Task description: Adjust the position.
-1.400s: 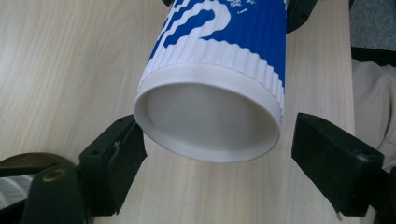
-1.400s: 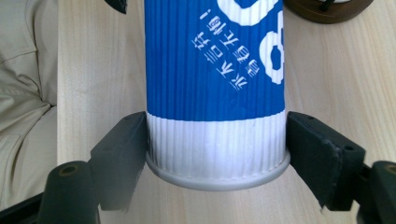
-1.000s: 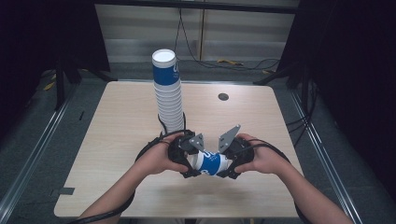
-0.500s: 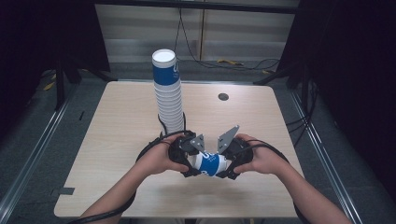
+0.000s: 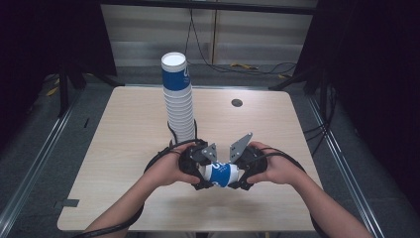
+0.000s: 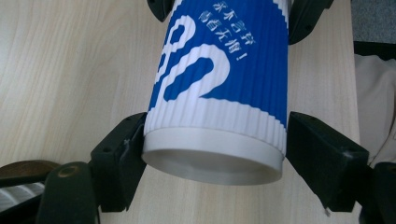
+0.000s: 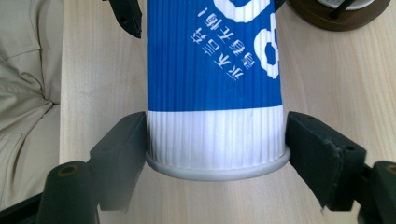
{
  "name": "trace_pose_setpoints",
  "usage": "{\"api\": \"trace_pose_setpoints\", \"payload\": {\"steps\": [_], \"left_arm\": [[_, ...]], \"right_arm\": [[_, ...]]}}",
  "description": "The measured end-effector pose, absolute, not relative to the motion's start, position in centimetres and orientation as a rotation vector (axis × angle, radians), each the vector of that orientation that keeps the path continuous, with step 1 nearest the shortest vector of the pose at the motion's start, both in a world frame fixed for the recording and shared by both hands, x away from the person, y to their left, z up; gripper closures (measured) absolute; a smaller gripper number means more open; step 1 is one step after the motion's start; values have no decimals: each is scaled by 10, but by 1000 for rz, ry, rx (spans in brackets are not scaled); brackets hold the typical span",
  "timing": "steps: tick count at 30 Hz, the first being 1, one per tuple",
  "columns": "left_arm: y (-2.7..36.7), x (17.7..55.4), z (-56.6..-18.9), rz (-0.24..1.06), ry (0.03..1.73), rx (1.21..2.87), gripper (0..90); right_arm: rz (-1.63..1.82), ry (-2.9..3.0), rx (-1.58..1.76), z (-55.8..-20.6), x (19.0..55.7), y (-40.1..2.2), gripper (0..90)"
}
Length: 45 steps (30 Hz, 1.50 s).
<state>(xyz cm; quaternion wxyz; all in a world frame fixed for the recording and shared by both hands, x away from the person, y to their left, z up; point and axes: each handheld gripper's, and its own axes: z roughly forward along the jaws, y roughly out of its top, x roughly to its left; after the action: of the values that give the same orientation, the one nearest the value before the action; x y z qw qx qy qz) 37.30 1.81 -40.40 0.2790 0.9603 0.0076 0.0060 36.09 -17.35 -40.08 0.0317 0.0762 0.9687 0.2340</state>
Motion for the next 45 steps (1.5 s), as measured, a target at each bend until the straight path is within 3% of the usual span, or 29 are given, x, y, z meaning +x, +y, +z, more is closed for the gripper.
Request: {"api": "trace_pose_setpoints", "payload": {"steps": [15, 34, 45], "left_arm": [[13, 373, -411, 33, 3, 2643, 271], [31, 375, -407, -16, 70, 2521, 284], [44, 378, -406, -21, 104, 2494, 283]], "right_arm": [[746, 2968, 234, -398, 360, -171, 222], [995, 2870, 325, -394, 360, -180, 131], [1071, 2840, 382, -396, 361, -186, 131]]}}
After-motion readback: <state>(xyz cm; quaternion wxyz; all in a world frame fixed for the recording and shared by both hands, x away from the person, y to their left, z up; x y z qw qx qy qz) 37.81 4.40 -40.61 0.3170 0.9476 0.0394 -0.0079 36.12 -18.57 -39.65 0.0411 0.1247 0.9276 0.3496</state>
